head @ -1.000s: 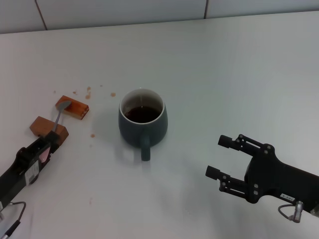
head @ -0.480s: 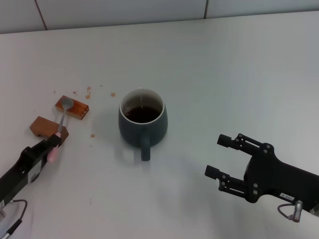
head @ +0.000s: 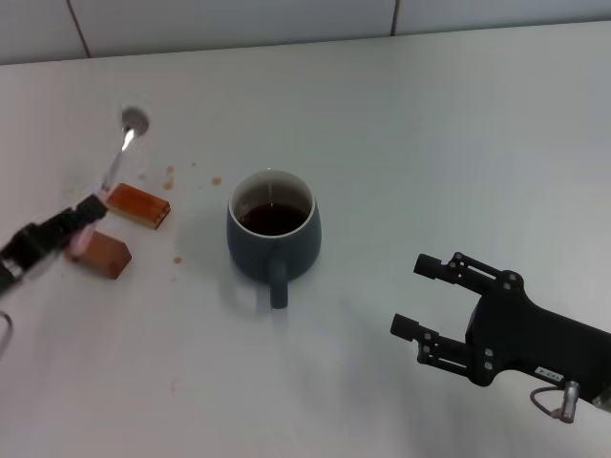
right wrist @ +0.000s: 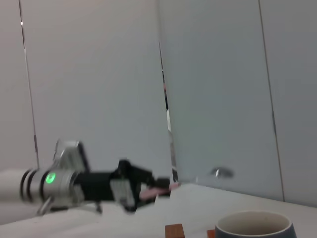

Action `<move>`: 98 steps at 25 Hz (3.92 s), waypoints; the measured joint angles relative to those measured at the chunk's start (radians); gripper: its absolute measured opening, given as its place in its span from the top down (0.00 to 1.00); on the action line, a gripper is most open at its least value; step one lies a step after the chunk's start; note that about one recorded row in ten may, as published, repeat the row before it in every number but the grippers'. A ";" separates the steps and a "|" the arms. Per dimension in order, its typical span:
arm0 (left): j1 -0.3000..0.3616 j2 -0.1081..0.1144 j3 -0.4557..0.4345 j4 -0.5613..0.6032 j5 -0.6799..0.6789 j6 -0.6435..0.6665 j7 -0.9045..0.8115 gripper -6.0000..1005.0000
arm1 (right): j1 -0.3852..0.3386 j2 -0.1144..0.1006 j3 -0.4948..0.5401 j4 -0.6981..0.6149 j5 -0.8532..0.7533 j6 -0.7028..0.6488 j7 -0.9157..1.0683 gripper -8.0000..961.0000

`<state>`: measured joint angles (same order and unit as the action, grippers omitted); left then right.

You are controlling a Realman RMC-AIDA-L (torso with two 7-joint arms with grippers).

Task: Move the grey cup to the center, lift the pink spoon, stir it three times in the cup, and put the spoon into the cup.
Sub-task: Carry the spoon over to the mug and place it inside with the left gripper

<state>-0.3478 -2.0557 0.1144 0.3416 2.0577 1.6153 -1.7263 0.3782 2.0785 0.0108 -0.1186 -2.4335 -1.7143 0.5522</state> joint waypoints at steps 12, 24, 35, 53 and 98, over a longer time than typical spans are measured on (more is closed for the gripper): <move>-0.166 0.104 0.586 0.939 0.028 0.204 -0.228 0.87 | 0.008 0.000 0.002 -0.008 0.008 -0.001 0.000 0.21; -0.291 0.058 0.820 1.343 0.185 0.353 -0.182 0.87 | -0.005 0.000 0.010 -0.019 0.009 0.000 0.000 0.21; -0.373 -0.008 1.042 1.348 0.435 0.340 -0.121 0.87 | -0.008 0.000 0.008 -0.021 0.010 0.001 0.003 0.21; -0.427 -0.023 1.303 1.305 0.654 0.239 -0.136 0.87 | -0.007 0.000 0.007 -0.020 0.010 -0.001 0.007 0.21; -0.477 -0.024 1.744 1.301 0.829 0.193 -0.263 0.87 | -0.002 0.002 0.003 -0.020 0.007 -0.016 0.010 0.21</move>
<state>-0.8244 -2.0801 1.8584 1.6426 2.8865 1.8085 -1.9888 0.3766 2.0800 0.0139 -0.1388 -2.4261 -1.7299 0.5624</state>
